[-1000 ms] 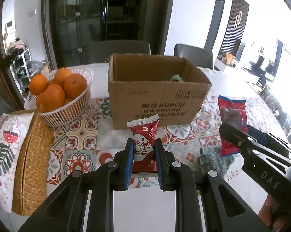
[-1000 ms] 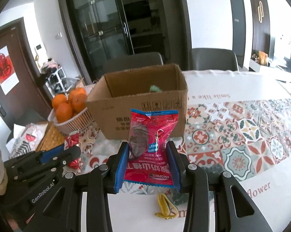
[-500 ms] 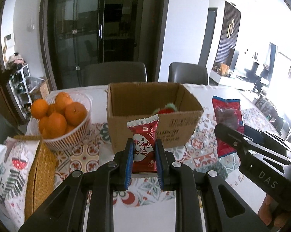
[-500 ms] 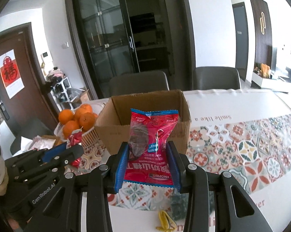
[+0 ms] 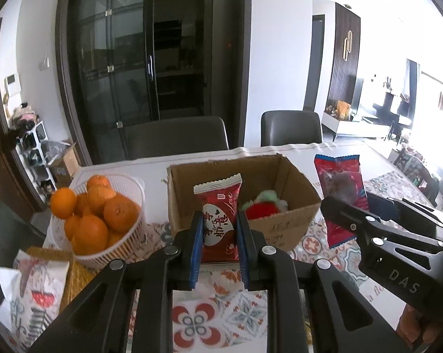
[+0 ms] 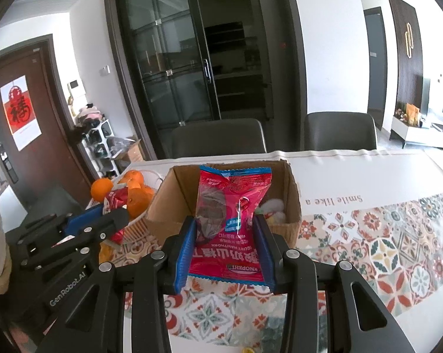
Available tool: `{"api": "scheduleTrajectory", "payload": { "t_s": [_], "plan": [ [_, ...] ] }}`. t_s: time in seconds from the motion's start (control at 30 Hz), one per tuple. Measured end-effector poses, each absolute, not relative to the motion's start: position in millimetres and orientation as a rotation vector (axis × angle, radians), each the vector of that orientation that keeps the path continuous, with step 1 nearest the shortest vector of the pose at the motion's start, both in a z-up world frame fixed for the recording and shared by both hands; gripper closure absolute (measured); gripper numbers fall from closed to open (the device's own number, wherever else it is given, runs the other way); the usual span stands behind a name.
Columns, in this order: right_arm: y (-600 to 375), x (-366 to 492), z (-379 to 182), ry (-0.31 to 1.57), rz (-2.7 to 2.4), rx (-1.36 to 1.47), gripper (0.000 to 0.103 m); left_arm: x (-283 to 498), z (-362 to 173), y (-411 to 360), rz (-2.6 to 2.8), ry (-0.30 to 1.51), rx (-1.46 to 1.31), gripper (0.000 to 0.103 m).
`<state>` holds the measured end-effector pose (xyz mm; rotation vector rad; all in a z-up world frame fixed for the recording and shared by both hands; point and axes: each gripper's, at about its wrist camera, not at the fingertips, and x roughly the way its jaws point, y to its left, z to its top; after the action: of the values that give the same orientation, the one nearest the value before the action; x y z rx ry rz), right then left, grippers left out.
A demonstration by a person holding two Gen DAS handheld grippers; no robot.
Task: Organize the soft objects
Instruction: 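Lift the pink packet with the right tool while the left tool carries the red snack over the box, then open the right gripper over the box while the left gripper releases the red snack inside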
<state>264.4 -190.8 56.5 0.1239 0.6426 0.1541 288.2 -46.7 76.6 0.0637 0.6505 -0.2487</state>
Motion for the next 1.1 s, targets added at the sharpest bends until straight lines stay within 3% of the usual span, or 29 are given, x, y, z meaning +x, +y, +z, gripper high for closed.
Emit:
{"api": "scheduleTrajectory", "payload": {
  "t_s": [0.5, 0.97, 1.03, 1.1],
  "plan": [
    [-195, 330, 55, 0.702, 0.176, 0.086, 0.062, 351, 69, -56, -0.298, 0.716, 0.064, 0.081],
    [-199, 395, 20, 0.832, 0.198, 0.09, 0.062, 409, 36, -58, -0.299, 0.849, 0.07, 0.08],
    [-199, 402, 14, 0.847, 0.206, 0.094, 0.062, 417, 30, -58, -0.306, 0.878, 0.071, 0.078],
    [-198, 409, 10, 0.851, 0.21, 0.104, 0.058, 423, 25, -57, -0.301, 0.895, 0.071, 0.057]
  ]
}}
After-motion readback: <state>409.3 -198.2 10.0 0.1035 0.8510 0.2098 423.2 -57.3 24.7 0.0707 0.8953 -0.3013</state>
